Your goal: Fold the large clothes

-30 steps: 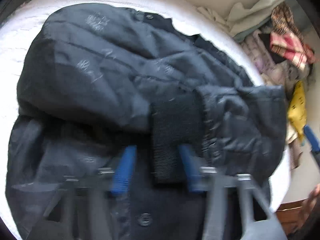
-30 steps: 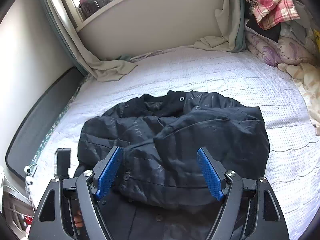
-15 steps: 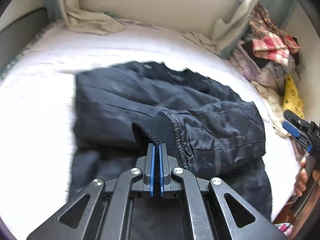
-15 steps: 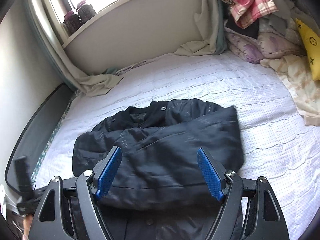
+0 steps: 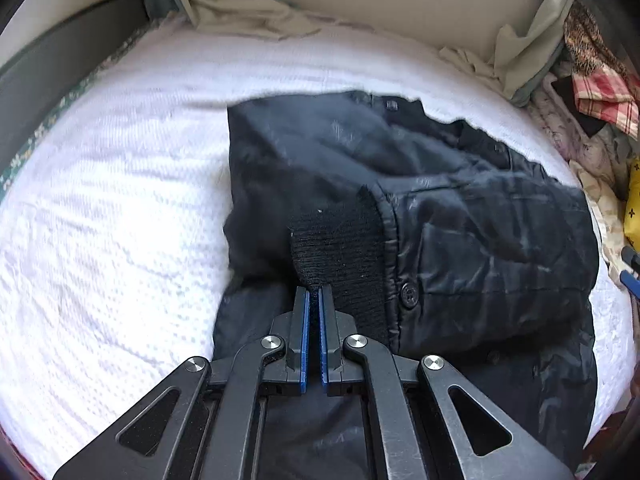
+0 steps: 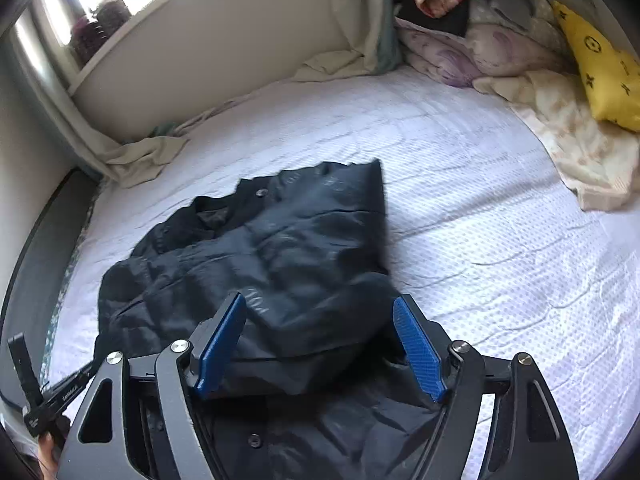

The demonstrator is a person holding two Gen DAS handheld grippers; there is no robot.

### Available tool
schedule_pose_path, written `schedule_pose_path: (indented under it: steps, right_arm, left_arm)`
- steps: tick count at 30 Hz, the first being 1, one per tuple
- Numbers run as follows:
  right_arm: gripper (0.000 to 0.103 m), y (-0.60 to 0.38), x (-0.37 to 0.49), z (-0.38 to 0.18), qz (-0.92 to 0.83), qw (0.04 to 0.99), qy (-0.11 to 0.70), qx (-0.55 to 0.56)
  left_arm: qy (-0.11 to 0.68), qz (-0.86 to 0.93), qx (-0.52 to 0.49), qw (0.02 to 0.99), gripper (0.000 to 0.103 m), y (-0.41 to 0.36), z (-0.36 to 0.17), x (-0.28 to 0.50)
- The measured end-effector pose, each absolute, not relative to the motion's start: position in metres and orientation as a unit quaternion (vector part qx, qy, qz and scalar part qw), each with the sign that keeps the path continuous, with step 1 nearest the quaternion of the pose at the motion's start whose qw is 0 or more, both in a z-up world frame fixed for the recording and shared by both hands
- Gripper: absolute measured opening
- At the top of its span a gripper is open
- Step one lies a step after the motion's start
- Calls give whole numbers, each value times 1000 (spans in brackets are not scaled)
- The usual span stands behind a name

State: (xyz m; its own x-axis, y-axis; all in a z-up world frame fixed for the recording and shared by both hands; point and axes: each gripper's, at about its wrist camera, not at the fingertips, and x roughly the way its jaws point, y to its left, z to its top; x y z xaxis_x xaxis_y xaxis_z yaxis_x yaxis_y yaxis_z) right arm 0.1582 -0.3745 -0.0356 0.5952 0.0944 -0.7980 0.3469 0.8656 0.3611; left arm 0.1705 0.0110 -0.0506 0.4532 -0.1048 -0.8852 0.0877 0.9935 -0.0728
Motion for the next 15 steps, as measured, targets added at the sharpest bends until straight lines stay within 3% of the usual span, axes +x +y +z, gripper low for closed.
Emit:
schedule_pose_path:
  steps: [4,8,12,15]
  right_arm:
    - [74,-379,158,-39,-79,855,447,251]
    - [74,-373,156,-37,-59,861,437,252]
    - [66,-352,159,-30,-33,871,431,233]
    - [52,-340,174,-26,-38,876,436,201]
  left_arm:
    - [517,-59,2,854,11,8,-44,167]
    - [457,-26,23,889,13,7,-17,163]
    - [432,-57,35,899,40,-10,-7,163]
    - [428,-59,59,900,44,-23,-14,171]
